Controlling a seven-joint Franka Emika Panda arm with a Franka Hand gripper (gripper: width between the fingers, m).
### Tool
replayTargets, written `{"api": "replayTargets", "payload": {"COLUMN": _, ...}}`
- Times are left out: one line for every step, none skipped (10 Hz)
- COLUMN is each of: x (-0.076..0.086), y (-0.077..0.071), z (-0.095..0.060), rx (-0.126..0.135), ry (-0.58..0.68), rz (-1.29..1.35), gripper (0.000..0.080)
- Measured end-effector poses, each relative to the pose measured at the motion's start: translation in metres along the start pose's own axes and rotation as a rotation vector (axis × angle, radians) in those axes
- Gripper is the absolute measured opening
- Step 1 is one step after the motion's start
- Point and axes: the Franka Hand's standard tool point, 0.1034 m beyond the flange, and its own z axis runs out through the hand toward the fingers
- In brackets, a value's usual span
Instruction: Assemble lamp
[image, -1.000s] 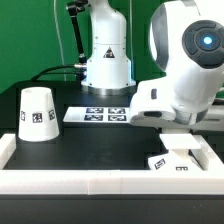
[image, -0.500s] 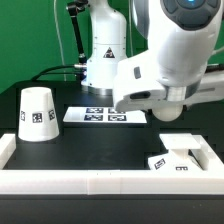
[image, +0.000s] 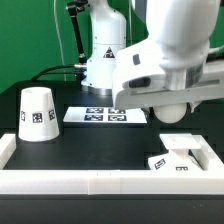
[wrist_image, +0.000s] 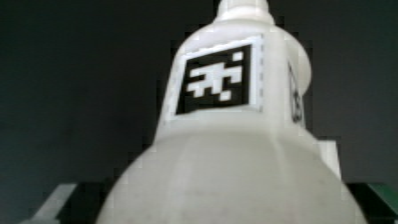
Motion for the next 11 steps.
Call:
{"api": "replayTargets", "payload": {"x": 0.002, "y": 0.007, "z": -0.013, "rx": -0.006, "ry": 0.089, "rz": -0.03, "gripper": 0.0576}}
{"api": "replayTargets", "payload": {"x": 0.0, "y": 0.012, "z": -0.028, "rx": -0.009, "ry": 0.149, "rz": -0.035, "gripper": 0.0576}}
{"api": "replayTargets", "payload": {"x": -0.002, "y": 0.012, "z": -0.04, "rx": -0.011, "ry": 0.188, "rz": -0.034, "gripper": 0.0576}}
{"api": "replayTargets", "payload": {"x": 0.003, "y": 0.012, "z": -0.056, "rx": -0.02, "ry": 0.272, "rz": -0.031, "gripper": 0.0576}}
{"api": "replayTargets", "payload": {"x": 0.004, "y": 0.008, "z": -0.068, "rx": -0.028, "ry": 0.355, "rz": -0.031, "gripper": 0.0576}}
{"api": "replayTargets", "payload": {"x": 0.006, "y": 0.011, "z": -0.066, "rx": -0.036, "ry": 0.417, "rz": -0.03, "gripper": 0.0576}}
{"api": "replayTargets", "payload": {"x": 0.008, "y": 0.013, "z": -0.066, "rx": -0.046, "ry": 0.484, "rz": -0.027, "gripper": 0.0576}}
{"api": "replayTargets", "payload": {"x": 0.01, "y": 0.014, "z": -0.066, "rx": -0.052, "ry": 0.529, "rz": -0.026, "gripper": 0.0576}}
{"api": "replayTargets", "payload": {"x": 0.014, "y": 0.017, "z": -0.07, "rx": -0.064, "ry": 0.614, "rz": -0.028, "gripper": 0.0576}}
{"api": "replayTargets", "payload": {"x": 0.016, "y": 0.021, "z": -0.077, "rx": -0.098, "ry": 0.702, "rz": -0.081, "gripper": 0.0576}}
{"api": "replayTargets", "payload": {"x": 0.019, "y": 0.023, "z": -0.087, "rx": -0.121, "ry": 0.793, "rz": -0.098, "gripper": 0.0576}}
